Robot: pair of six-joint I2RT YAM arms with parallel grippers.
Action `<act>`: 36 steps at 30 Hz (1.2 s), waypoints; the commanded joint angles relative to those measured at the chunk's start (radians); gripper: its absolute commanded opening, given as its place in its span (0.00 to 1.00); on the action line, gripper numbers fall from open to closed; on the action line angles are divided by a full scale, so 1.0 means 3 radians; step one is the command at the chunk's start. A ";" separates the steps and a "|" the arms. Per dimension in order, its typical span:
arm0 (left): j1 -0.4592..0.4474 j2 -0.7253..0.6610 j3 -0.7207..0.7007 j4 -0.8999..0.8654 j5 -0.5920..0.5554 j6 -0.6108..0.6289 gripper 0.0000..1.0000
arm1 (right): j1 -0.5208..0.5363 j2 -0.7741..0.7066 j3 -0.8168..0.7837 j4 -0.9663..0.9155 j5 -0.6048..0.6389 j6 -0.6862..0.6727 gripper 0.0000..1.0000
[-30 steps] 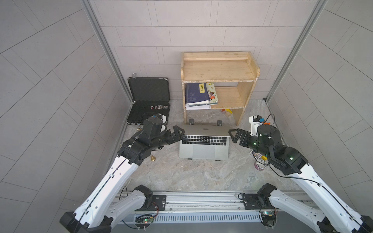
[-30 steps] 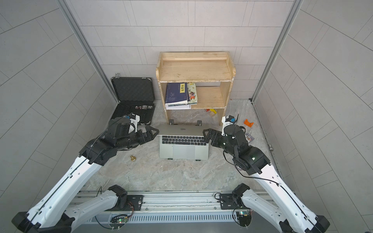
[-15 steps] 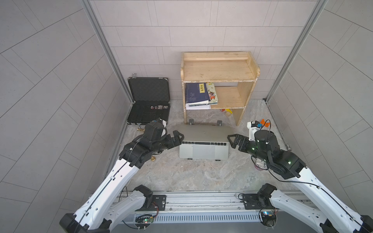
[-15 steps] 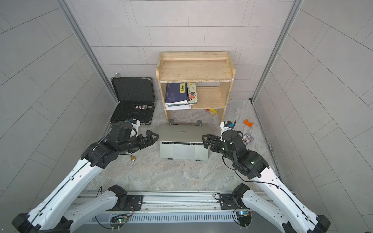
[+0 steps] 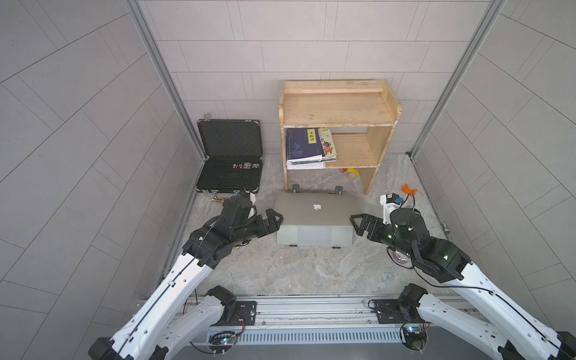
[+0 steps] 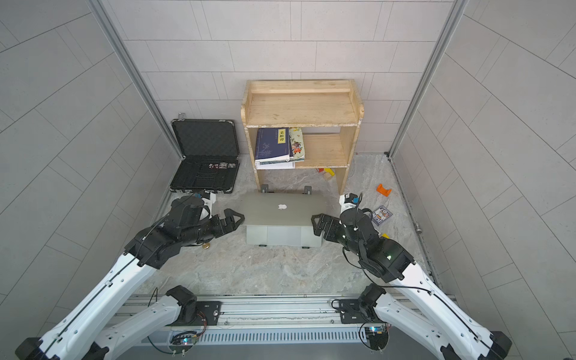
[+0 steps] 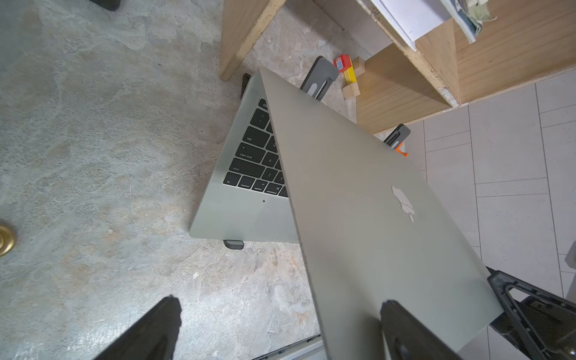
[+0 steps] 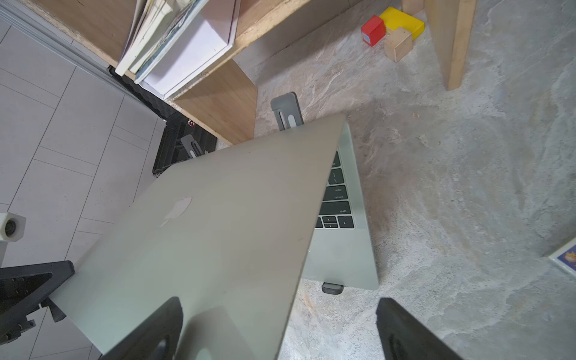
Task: Close the laptop lid and set it aside
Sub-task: Close the lid of the laptop.
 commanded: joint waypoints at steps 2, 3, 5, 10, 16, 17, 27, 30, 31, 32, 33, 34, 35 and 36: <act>-0.0040 -0.0043 -0.0139 -0.0182 0.0048 0.0003 1.00 | 0.0063 -0.0052 -0.0076 -0.0043 0.0092 0.0071 1.00; -0.0045 -0.0046 -0.0154 -0.0182 0.0054 0.0002 1.00 | 0.0076 -0.0052 -0.0089 -0.0043 0.0096 0.0081 1.00; -0.0050 -0.0054 -0.0178 -0.0180 0.0060 0.0001 1.00 | 0.0101 -0.0057 -0.0117 -0.0039 0.0100 0.0097 1.00; -0.0062 -0.0074 -0.0252 -0.0173 0.0058 -0.0006 1.00 | 0.0149 -0.0072 -0.0178 -0.0031 0.0141 0.0124 1.00; -0.0080 -0.0089 -0.0341 -0.0148 0.0045 -0.0006 1.00 | 0.0182 -0.0084 -0.0279 -0.0011 0.0152 0.0151 1.00; -0.0077 -0.0094 -0.0356 -0.0137 0.0049 -0.0006 1.00 | 0.0187 -0.0083 -0.0295 -0.0007 0.0150 0.0153 1.00; -0.0092 -0.0094 -0.0516 -0.0039 0.0036 -0.0006 1.00 | 0.0204 -0.0098 -0.0476 0.0046 0.0156 0.0181 1.00; -0.0095 -0.0088 -0.0577 -0.0005 0.0034 -0.0006 1.00 | 0.0203 -0.0099 -0.0530 0.0077 0.0149 0.0187 1.00; -0.0096 -0.0084 -0.0591 0.0009 0.0033 -0.0006 1.00 | 0.0204 -0.0098 -0.0546 0.0087 0.0155 0.0187 1.00; -0.0099 -0.0078 -0.0610 0.0021 0.0032 -0.0003 1.00 | 0.0204 -0.0094 -0.0561 0.0099 0.0158 0.0185 1.00; -0.0101 -0.0075 -0.0630 0.0036 0.0028 -0.0005 1.00 | 0.0205 -0.0090 -0.0576 0.0111 0.0155 0.0185 1.00; -0.0097 -0.0066 -0.0646 0.0044 0.0022 -0.0006 1.00 | 0.0204 -0.0087 -0.0592 0.0120 0.0154 0.0185 1.00; -0.0097 -0.0058 -0.0664 0.0061 0.0026 -0.0004 1.00 | 0.0203 -0.0075 -0.0609 0.0136 0.0157 0.0187 1.00; -0.0098 -0.0048 -0.0679 0.0074 0.0026 -0.0004 1.00 | 0.0203 -0.0067 -0.0626 0.0148 0.0157 0.0187 1.00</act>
